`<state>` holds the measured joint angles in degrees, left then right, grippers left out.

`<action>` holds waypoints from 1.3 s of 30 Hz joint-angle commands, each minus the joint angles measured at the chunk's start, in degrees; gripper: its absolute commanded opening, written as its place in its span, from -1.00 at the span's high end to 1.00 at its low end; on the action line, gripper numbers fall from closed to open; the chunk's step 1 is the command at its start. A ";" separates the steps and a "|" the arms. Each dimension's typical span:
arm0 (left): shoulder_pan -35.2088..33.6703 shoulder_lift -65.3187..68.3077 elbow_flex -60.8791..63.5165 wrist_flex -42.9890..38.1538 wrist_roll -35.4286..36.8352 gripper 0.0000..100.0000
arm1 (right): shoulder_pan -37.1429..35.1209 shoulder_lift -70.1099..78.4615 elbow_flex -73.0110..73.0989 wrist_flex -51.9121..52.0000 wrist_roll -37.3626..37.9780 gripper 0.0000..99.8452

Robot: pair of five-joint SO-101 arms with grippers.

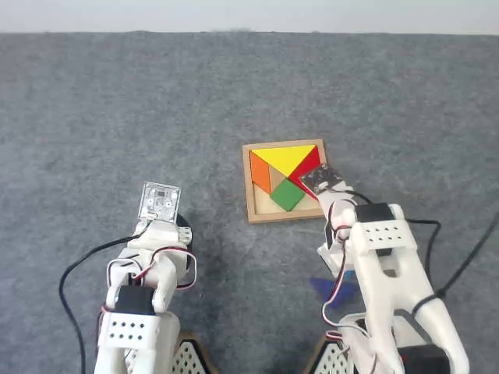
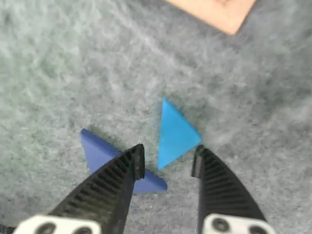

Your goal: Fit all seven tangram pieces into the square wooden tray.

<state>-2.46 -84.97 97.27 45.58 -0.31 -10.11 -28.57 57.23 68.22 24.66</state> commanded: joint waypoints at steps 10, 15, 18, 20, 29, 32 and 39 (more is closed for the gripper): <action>-0.26 -0.70 -0.48 0.09 0.44 0.97 | -2.15 14.29 -0.09 -9.54 -0.79 0.54; -0.26 -0.70 -0.48 0.09 0.44 0.97 | -2.15 13.76 -0.09 -9.80 -1.23 0.79; -0.26 -0.70 -0.48 0.09 0.44 0.97 | -2.15 13.76 -0.09 -9.80 -1.23 0.87; -0.26 -0.70 -0.48 0.09 0.44 0.97 | -2.15 13.76 -0.18 -9.80 -1.23 0.87; -0.26 -0.70 -0.48 0.09 0.44 0.97 | -2.15 13.67 -8.88 -4.53 -1.23 0.88; -0.26 -0.70 -0.48 0.09 0.44 0.97 | -2.24 13.67 -14.07 -0.92 -1.23 0.88; -0.26 -0.70 -0.48 0.09 0.44 0.97 | -3.56 14.37 -27.96 4.88 2.64 0.87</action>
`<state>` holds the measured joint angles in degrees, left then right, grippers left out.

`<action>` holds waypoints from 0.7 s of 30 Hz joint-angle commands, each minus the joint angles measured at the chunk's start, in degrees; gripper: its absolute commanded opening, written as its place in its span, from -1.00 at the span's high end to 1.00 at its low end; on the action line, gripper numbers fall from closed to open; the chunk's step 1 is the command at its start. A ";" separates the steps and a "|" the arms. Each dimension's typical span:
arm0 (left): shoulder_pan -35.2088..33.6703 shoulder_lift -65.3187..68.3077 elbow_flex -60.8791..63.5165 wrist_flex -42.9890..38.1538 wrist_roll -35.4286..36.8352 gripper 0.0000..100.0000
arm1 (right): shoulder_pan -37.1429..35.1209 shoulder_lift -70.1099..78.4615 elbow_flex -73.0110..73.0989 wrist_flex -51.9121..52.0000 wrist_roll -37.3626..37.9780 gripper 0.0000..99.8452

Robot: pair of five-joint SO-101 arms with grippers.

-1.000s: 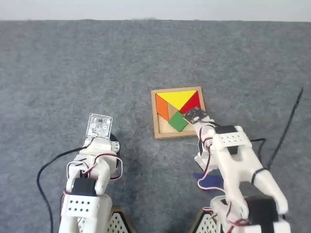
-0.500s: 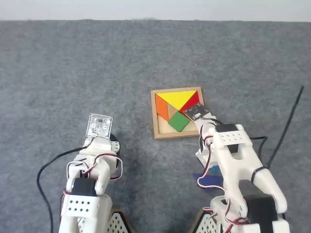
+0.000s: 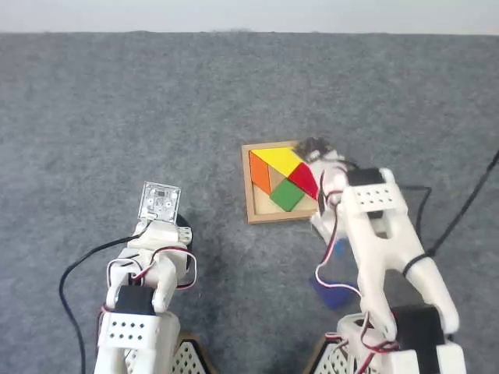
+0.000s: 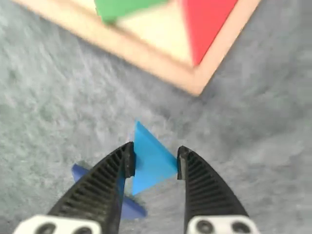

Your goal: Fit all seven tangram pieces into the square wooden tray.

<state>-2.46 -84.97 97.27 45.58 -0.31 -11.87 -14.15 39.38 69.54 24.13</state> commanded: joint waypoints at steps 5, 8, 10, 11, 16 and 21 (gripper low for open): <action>-0.26 -0.70 -0.48 0.09 0.44 0.97 | -6.37 0.13 -20.22 8.66 7.56 0.87; -0.26 -0.70 -0.48 0.09 0.44 0.97 | -9.63 2.51 -24.18 9.98 9.49 0.87; -0.26 -0.70 -0.48 0.09 0.44 0.97 | -11.91 6.11 -26.55 10.07 9.93 0.87; -0.26 -0.70 -0.48 0.09 0.44 0.97 | -12.97 8.48 -28.13 10.07 10.90 0.87; -0.26 -0.70 -0.48 0.09 0.44 0.97 | -14.99 20.18 -36.48 10.77 14.33 0.87; -0.26 -0.70 -0.48 0.09 0.44 0.97 | -14.64 28.09 -41.76 10.95 22.59 0.88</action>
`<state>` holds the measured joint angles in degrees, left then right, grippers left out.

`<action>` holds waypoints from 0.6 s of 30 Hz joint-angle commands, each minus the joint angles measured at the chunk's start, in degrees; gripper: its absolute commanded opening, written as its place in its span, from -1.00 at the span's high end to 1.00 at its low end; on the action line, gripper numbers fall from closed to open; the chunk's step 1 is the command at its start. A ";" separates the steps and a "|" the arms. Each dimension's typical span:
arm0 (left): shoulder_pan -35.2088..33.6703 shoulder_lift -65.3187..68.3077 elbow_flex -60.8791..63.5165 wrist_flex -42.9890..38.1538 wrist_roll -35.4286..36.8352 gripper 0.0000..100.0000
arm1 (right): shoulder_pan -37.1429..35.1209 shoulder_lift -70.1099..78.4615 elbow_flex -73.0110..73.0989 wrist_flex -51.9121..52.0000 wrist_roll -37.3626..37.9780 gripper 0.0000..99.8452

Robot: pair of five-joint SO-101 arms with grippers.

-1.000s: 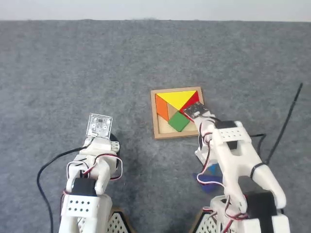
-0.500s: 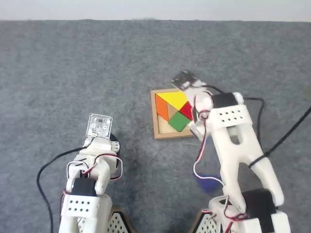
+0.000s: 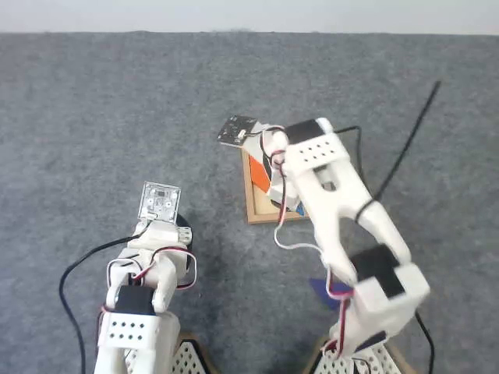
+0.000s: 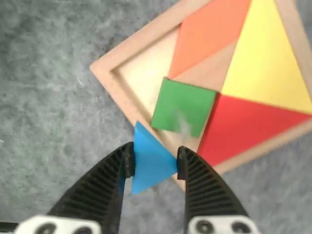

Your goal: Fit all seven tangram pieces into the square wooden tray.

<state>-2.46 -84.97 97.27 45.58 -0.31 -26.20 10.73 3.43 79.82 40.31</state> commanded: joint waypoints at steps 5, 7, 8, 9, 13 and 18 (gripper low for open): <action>-0.26 -0.70 -0.48 0.09 0.44 0.97 | 2.15 5.93 -7.21 0.57 18.64 0.87; -0.26 -0.70 -0.48 0.09 0.44 0.97 | 3.56 5.93 -7.21 0.22 22.68 0.87; -0.26 -0.70 -0.48 0.09 0.44 0.97 | 4.18 6.02 -7.21 0.22 24.35 0.87; -0.26 -0.70 -0.48 0.09 0.44 0.97 | 4.70 6.02 -7.12 0.22 25.93 0.88; -0.26 -0.70 -0.48 0.09 0.44 0.97 | 5.67 6.11 -6.86 0.13 32.26 0.88; -0.26 -0.70 -0.48 0.09 0.44 0.97 | 5.76 6.20 -6.86 0.04 37.98 0.88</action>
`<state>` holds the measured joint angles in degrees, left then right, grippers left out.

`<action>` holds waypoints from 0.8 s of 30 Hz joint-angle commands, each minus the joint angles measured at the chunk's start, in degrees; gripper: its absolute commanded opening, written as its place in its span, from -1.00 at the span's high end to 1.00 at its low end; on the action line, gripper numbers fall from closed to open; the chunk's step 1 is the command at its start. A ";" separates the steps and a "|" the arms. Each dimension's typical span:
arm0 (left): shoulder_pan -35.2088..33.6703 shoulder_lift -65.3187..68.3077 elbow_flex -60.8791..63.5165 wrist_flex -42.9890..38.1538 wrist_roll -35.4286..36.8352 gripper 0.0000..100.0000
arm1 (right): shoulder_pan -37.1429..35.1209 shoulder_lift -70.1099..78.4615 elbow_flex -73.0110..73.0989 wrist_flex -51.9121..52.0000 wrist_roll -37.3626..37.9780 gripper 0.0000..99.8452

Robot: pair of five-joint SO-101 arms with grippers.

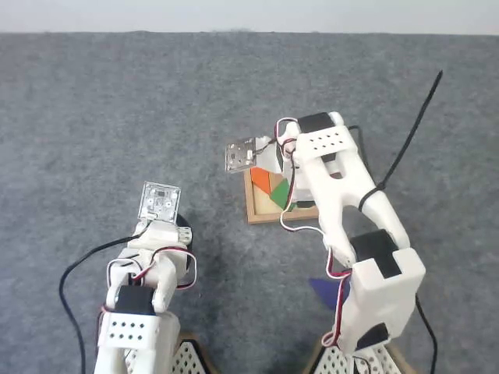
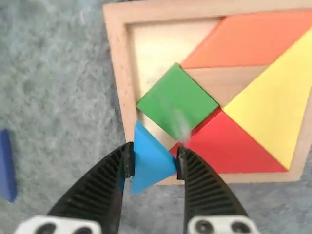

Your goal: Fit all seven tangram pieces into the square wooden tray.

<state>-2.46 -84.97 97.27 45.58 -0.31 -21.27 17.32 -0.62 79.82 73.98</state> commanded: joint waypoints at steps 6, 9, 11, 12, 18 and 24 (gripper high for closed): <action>-0.26 -0.70 -0.48 0.09 0.44 0.97 | 0.92 3.47 -3.08 0.13 5.63 0.88; -0.26 -0.70 -0.48 0.09 0.44 0.97 | 1.01 3.82 -4.22 0.40 5.36 0.87; -0.26 -0.70 -0.48 0.09 0.44 0.97 | 1.27 3.82 -5.10 0.66 5.19 0.87; -0.26 -0.70 -0.48 0.09 0.44 0.97 | 1.54 3.74 -5.63 0.66 4.22 0.86; -0.26 -0.70 -0.48 0.09 0.44 0.97 | 2.07 4.18 -6.59 0.75 1.85 0.57; -0.26 -0.70 -0.48 0.09 0.44 0.97 | 1.89 4.18 -6.15 2.42 2.02 0.50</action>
<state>-2.46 -84.97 97.27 45.58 -0.31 -20.04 22.07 -4.40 79.82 76.53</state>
